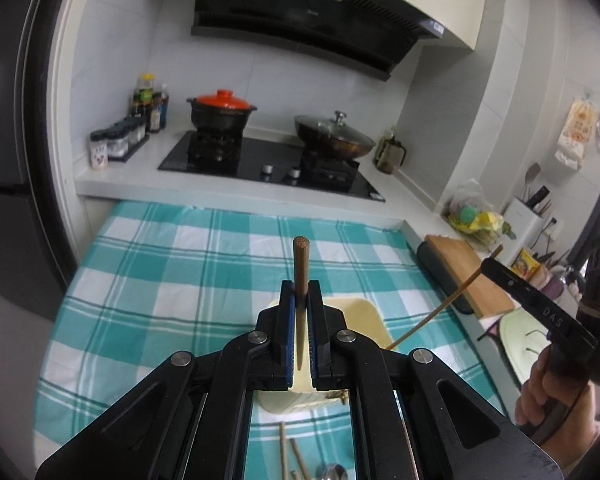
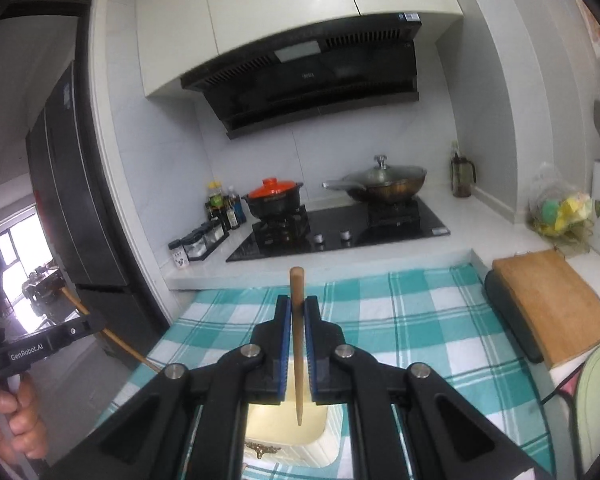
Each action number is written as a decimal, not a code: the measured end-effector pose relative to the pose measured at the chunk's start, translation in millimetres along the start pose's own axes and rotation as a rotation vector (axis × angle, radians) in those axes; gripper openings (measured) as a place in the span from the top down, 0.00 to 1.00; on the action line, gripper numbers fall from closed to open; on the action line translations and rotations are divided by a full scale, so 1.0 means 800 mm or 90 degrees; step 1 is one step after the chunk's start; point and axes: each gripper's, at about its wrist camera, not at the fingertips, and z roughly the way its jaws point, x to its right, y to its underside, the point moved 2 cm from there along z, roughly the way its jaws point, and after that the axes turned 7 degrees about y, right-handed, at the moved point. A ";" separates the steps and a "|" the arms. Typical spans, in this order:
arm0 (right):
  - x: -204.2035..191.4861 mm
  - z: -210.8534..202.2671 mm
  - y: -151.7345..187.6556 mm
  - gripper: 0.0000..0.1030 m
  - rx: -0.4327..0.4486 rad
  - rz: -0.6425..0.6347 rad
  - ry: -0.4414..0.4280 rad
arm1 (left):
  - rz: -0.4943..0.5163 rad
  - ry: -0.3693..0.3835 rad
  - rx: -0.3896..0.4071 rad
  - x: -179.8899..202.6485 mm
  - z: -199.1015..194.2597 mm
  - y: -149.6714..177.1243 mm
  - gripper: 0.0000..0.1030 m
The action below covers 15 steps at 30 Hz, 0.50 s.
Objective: Organize utensils
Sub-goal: 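Carry both chopsticks over the cream holder and open both tools to drop them in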
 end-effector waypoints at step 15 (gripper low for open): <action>0.038 0.096 0.067 0.84 -0.192 0.092 0.025 | -0.045 -0.059 -0.102 -0.032 0.062 0.044 0.64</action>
